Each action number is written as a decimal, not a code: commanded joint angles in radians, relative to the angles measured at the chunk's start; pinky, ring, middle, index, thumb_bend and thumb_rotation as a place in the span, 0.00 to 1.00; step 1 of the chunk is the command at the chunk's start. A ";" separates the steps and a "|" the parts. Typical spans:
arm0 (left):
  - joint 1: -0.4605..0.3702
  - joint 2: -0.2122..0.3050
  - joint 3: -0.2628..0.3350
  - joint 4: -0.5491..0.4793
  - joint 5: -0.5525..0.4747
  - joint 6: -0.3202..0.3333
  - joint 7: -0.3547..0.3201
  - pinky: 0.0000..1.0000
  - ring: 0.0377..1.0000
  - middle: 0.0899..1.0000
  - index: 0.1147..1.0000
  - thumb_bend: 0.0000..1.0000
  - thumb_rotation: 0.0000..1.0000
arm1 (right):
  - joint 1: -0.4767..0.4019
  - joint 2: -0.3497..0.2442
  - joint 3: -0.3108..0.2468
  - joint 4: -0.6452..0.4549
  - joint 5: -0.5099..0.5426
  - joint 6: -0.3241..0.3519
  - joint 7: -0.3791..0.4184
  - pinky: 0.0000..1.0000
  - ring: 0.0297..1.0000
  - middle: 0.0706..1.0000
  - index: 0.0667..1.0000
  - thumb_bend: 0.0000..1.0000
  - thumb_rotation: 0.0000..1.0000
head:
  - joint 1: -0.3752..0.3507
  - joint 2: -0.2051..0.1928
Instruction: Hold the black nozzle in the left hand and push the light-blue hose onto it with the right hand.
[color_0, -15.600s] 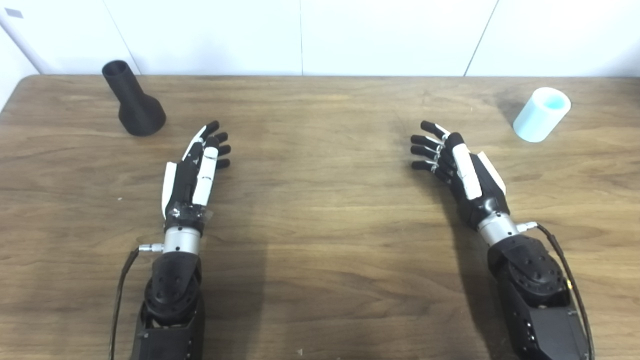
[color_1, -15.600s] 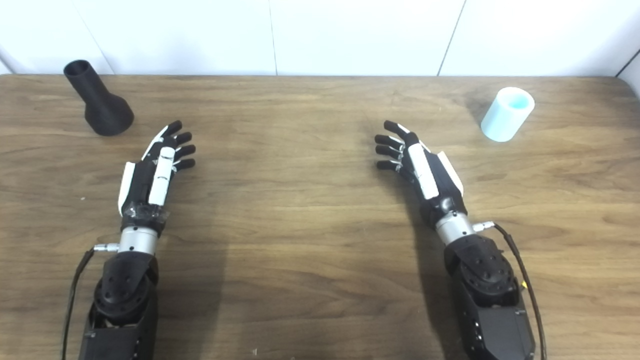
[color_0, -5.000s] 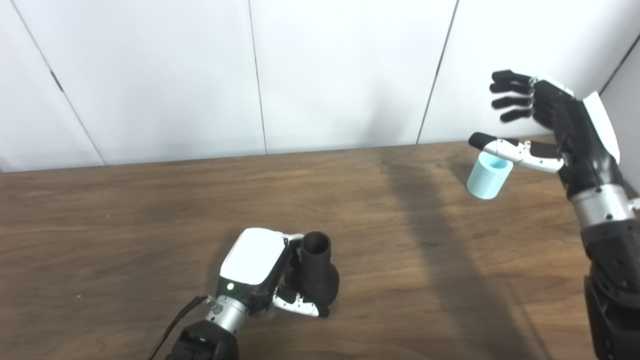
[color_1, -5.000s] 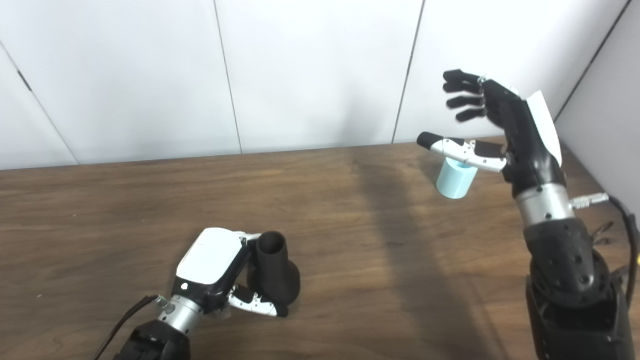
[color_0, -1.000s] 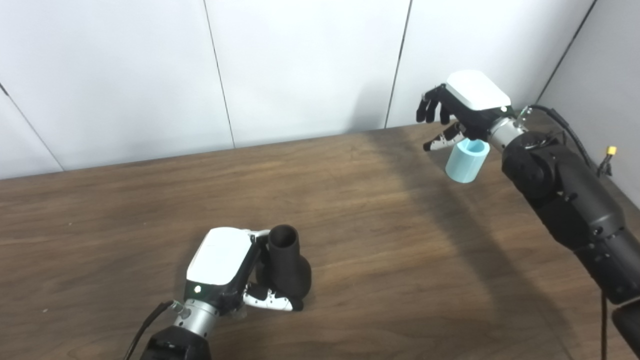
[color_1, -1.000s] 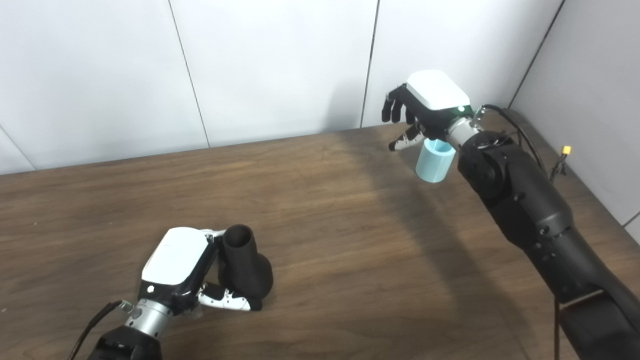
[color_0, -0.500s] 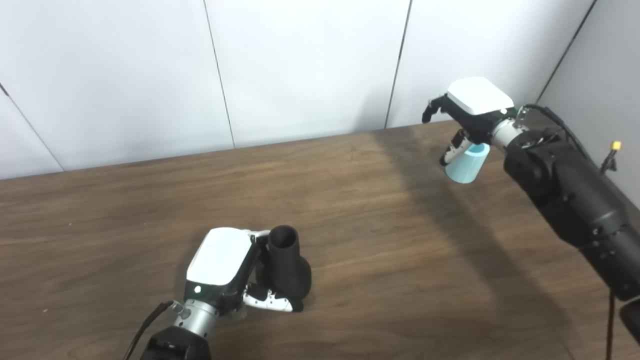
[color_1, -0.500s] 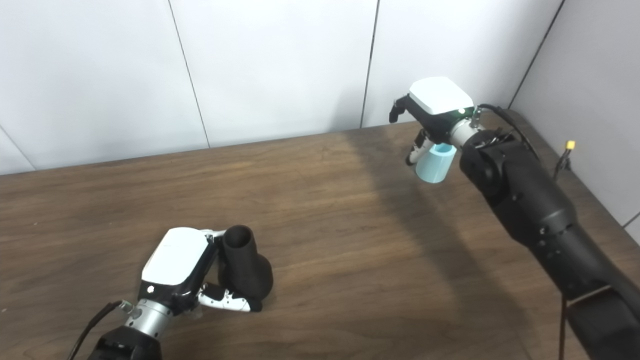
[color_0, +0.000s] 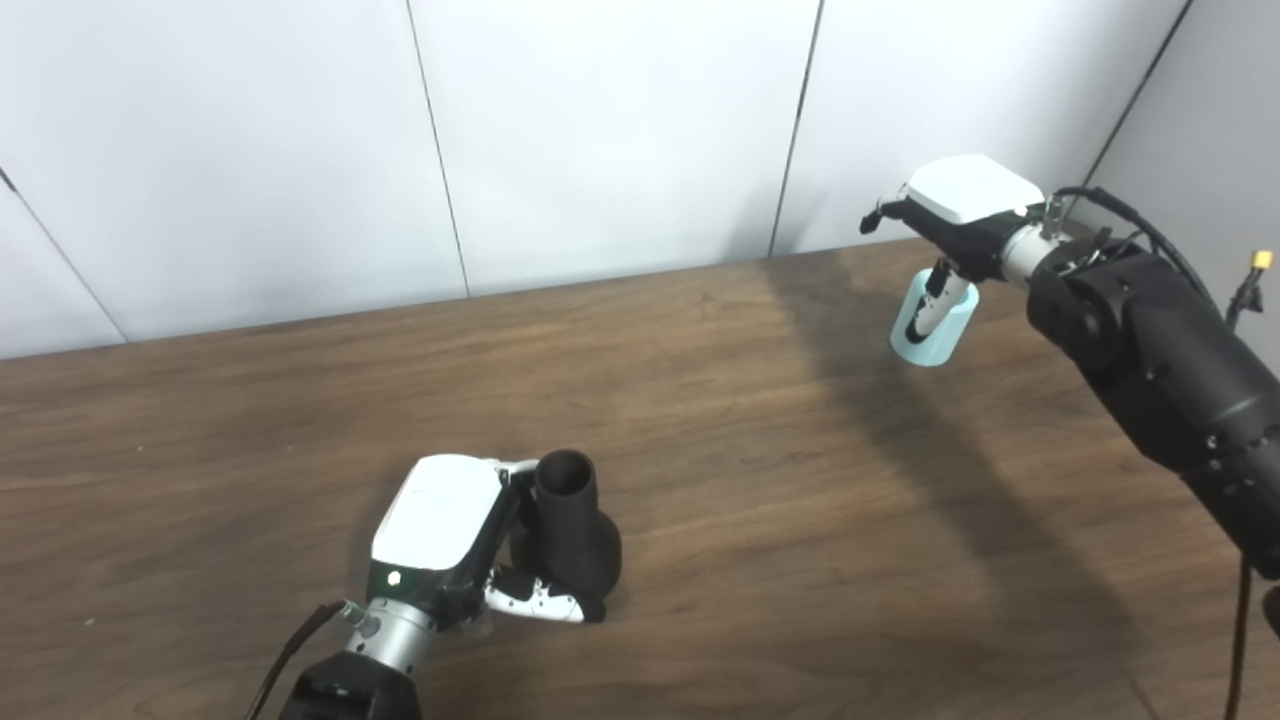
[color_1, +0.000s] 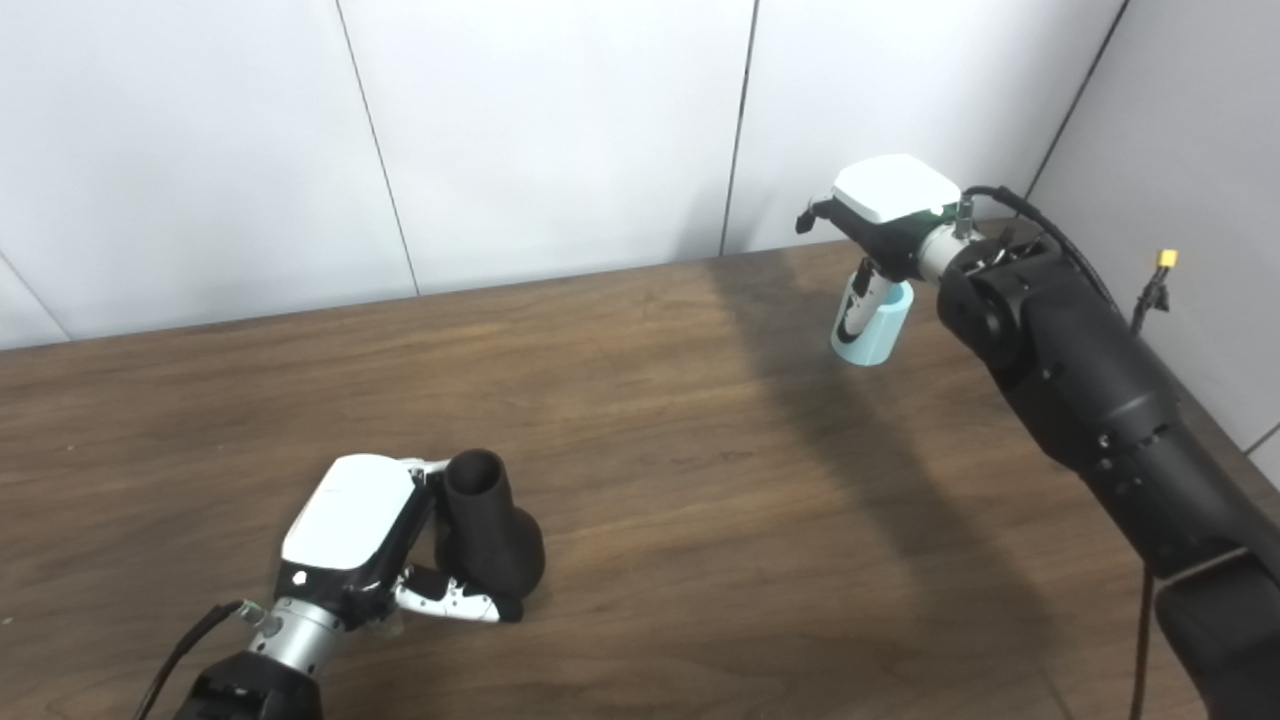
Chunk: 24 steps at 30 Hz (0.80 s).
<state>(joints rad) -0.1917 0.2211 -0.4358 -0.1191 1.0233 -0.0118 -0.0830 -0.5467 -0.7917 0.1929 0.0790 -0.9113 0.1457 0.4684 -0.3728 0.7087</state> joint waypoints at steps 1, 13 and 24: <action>-0.016 0.003 0.008 -0.026 0.006 -0.008 0.012 0.47 0.55 0.42 0.42 0.53 0.00 | -0.049 -0.055 -0.013 -0.018 -0.020 0.034 0.037 0.94 0.88 0.81 0.73 1.00 0.18 | -0.003 0.002; -0.013 0.007 0.008 -0.027 0.008 -0.011 0.014 0.45 0.54 0.41 0.43 0.53 0.00 | -0.038 -0.046 -0.030 -0.008 -0.024 0.056 0.043 0.55 0.69 0.75 0.73 1.00 0.17 | -0.006 0.007; -0.010 0.006 0.009 -0.036 0.006 -0.008 0.006 0.45 0.53 0.42 0.43 0.53 0.00 | -0.040 -0.047 -0.031 0.052 -0.001 0.041 0.004 0.62 0.70 0.75 0.71 1.00 0.14 | -0.008 0.012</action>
<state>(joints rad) -0.1915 0.2228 -0.4342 -0.1195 1.0245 -0.0131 -0.0832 -0.5471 -0.8024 0.1866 0.1432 -0.9189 0.1883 0.5040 -0.3789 0.7210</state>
